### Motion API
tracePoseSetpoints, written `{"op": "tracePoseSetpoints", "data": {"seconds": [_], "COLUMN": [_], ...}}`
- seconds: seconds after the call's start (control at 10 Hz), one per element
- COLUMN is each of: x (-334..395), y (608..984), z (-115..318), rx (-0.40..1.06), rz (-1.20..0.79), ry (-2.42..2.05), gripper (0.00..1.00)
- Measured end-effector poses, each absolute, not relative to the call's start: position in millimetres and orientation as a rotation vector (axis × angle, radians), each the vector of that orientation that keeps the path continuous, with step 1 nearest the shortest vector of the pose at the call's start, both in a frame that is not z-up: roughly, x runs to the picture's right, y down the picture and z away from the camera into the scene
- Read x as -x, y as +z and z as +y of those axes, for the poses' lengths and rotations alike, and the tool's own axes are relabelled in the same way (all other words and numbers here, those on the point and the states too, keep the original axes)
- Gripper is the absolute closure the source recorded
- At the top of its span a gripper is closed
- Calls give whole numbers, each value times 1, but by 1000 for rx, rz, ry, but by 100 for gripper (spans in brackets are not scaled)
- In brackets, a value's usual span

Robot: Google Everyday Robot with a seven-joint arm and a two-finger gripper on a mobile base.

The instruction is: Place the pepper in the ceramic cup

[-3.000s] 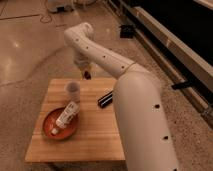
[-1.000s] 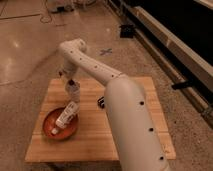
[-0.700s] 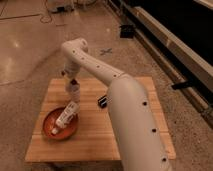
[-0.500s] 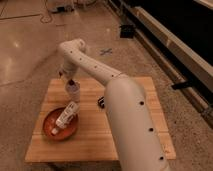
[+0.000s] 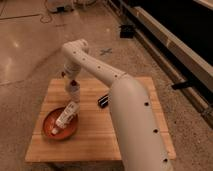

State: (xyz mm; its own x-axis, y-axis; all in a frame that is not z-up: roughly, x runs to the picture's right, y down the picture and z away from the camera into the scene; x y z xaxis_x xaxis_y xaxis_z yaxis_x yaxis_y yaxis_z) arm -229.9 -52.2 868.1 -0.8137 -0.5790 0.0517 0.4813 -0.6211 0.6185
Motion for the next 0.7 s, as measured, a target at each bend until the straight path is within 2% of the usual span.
{"op": "tracePoseSetpoints", "data": {"seconds": [0.1, 0.3, 0.4, 0.5, 0.6, 0.7], "x": [228, 219, 220, 225, 227, 223], "y": [868, 869, 869, 869, 868, 868], "z": [-53, -53, -53, -53, -52, -51], "rx": [-205, -196, -201, -203, -203, -201], "rz": [-848, -844, -841, -844, -847, -846], "ry": [-2385, -2385, -2383, -2382, -2383, -2383], "gripper": [46, 44, 46, 57, 63, 64]}}
